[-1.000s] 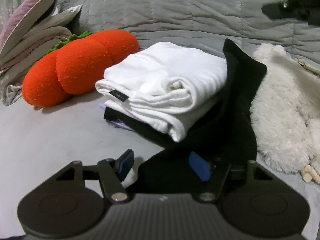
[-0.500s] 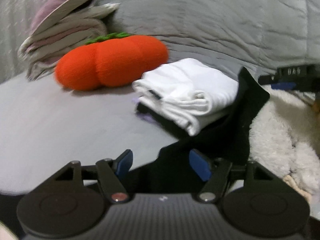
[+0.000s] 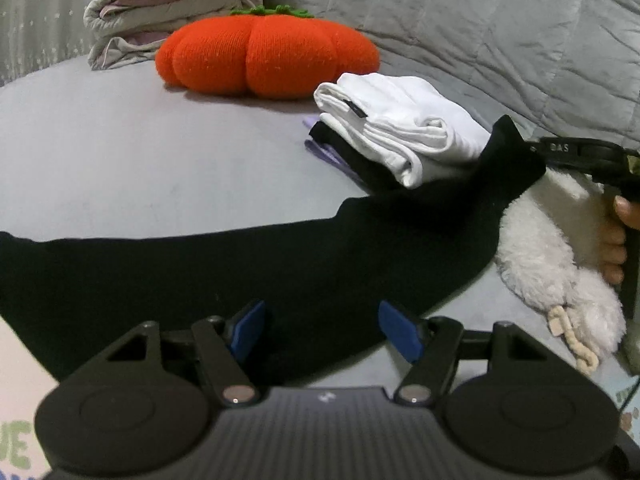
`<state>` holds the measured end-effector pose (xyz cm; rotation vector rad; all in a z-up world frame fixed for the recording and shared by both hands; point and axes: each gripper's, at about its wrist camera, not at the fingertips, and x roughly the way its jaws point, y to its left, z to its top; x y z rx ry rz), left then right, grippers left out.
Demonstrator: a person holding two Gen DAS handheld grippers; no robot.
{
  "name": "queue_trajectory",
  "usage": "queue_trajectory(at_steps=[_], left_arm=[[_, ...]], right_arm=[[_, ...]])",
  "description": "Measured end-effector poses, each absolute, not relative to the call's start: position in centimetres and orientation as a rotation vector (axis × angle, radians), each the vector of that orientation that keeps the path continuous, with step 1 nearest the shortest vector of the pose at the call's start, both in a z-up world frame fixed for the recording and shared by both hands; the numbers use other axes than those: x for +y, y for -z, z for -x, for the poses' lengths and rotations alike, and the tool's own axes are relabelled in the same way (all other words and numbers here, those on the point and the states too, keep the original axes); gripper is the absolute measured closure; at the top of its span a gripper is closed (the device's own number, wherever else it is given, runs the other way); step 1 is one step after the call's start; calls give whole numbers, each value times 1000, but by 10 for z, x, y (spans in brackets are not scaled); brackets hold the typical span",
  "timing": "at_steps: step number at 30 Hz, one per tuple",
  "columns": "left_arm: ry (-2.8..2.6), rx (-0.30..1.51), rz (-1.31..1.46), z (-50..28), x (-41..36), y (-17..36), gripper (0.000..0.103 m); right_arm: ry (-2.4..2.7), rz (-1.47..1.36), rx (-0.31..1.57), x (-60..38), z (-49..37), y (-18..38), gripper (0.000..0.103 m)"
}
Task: Fold clothes
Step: 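Raise the black sleeve high with the right gripper, stretching it from the shirt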
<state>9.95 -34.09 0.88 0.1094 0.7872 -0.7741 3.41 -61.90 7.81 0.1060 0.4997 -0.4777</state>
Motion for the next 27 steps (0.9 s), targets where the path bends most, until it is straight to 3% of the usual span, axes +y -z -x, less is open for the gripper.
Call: queue_trajectory(at_steps=[27], left_arm=[[812, 769, 38, -90, -313, -10, 33]], right_arm=[[385, -213, 343, -586, 8, -180, 96]])
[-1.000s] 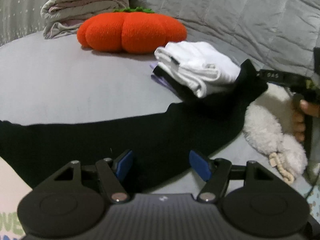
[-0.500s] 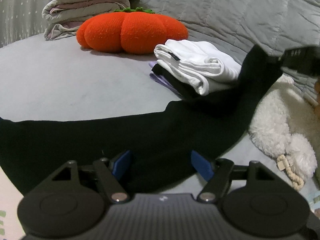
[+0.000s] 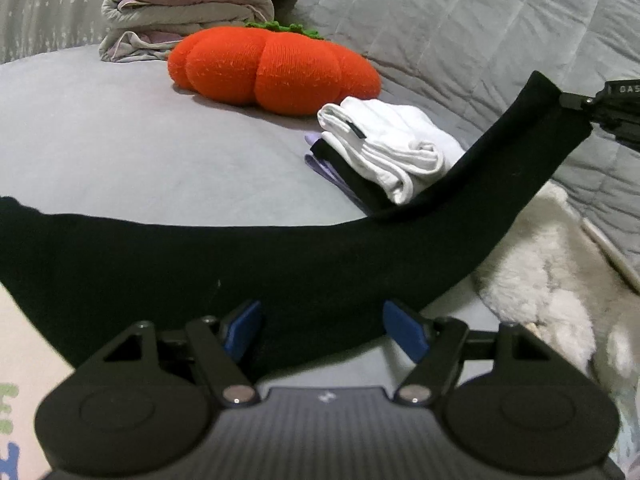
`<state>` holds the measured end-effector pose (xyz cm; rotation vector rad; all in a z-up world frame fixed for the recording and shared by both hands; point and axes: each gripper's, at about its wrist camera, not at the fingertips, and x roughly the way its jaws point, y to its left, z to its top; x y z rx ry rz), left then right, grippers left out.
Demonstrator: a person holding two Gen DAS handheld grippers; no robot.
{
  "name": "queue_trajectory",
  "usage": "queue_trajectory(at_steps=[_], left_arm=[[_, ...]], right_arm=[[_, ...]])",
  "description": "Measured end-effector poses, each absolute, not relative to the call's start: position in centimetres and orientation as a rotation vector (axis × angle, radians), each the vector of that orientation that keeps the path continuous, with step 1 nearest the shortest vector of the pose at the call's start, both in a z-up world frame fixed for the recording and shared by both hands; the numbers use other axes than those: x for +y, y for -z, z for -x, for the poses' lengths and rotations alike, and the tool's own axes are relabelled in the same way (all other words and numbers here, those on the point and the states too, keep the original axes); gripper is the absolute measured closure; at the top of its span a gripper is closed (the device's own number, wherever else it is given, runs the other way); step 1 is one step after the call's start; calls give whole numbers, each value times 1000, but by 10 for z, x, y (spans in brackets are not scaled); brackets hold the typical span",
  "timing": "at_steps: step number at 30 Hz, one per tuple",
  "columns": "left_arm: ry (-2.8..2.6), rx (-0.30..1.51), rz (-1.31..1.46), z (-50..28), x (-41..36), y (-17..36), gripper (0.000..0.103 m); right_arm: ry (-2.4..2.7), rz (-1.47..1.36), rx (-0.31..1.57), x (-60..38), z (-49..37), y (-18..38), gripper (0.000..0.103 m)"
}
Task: Fold clothes
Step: 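Raise the black sleeve high with the right gripper, stretching it from the shirt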
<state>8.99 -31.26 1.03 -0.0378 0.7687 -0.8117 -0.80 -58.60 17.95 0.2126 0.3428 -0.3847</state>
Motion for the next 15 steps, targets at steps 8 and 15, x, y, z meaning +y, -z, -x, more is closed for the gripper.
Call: queue_trajectory(at_steps=[8, 15], left_arm=[[872, 764, 41, -81, -306, -5, 27], [885, 738, -1, -72, -309, -7, 24]], right_arm=[[361, -256, 289, -580, 20, -196, 96], [318, -286, 240, -572, 29, -207, 96]])
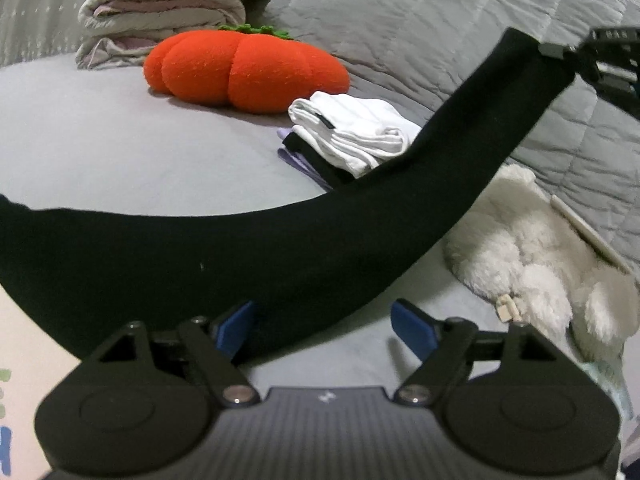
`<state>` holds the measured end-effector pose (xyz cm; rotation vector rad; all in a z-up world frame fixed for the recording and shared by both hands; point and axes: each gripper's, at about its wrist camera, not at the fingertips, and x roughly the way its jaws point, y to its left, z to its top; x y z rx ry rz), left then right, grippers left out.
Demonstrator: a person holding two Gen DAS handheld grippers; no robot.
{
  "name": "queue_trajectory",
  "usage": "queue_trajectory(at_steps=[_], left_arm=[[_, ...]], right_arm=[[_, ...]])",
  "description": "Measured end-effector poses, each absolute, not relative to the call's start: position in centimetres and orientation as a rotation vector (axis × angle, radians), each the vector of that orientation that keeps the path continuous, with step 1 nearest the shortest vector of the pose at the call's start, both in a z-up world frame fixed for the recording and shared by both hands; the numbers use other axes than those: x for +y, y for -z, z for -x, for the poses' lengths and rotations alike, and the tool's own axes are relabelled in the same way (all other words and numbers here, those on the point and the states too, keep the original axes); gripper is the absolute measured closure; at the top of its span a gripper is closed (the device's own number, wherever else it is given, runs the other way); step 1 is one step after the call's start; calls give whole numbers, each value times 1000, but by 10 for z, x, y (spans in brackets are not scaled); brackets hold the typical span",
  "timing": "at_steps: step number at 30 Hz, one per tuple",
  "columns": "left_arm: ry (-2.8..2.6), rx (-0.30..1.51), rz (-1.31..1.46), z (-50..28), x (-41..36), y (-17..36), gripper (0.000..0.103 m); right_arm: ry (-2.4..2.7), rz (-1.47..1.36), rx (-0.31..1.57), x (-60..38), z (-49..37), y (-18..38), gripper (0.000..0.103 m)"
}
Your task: Fold clothes
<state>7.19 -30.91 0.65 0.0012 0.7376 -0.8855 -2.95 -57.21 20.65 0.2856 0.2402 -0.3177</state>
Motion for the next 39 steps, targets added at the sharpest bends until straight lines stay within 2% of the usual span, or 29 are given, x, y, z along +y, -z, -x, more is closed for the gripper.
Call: queue_trajectory(at_steps=[16, 24, 39], left_arm=[[891, 727, -68, -70, -332, -4, 18], [850, 727, -9, -73, -293, -20, 18], [856, 796, 10, -40, -265, -7, 18]], right_arm=[[183, -301, 146, -537, 32, -226, 96], [131, -308, 134, -519, 28, -230, 96], [96, -349, 142, -516, 24, -233, 96]])
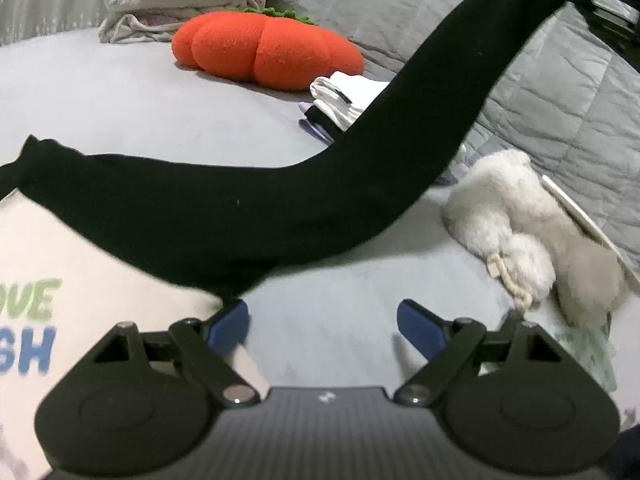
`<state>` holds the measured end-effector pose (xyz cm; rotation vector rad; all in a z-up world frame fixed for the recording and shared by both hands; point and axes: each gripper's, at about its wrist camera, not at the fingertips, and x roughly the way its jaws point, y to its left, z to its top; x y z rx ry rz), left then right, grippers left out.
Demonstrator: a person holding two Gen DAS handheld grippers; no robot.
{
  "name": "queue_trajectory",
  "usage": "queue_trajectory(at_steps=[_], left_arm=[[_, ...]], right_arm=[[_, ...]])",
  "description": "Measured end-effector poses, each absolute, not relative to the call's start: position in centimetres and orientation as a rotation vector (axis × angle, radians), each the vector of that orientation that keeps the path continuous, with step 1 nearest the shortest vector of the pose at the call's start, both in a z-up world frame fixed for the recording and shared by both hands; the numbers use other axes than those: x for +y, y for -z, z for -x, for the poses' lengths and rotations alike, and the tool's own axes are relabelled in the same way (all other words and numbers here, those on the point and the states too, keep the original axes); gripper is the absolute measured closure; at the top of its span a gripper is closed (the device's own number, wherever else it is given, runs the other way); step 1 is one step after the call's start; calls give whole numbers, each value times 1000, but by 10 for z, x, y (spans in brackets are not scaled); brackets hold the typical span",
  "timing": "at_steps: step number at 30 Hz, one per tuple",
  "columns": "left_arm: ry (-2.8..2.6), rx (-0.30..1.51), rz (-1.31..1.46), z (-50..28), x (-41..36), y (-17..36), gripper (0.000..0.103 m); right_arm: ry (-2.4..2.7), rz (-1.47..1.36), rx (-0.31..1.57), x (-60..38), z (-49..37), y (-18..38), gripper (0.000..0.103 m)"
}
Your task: Fold clothes
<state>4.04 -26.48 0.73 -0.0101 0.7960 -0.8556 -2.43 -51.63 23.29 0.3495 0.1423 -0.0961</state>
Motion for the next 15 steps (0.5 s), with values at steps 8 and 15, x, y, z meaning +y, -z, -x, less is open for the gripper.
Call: queue_trajectory(at_steps=[8, 15], left_arm=[[806, 762, 9, -20, -244, -15, 17], [707, 729, -108, 0, -258, -5, 17]], right_arm=[[97, -391, 142, -525, 30, -232, 96], [99, -416, 148, -526, 32, -230, 96]])
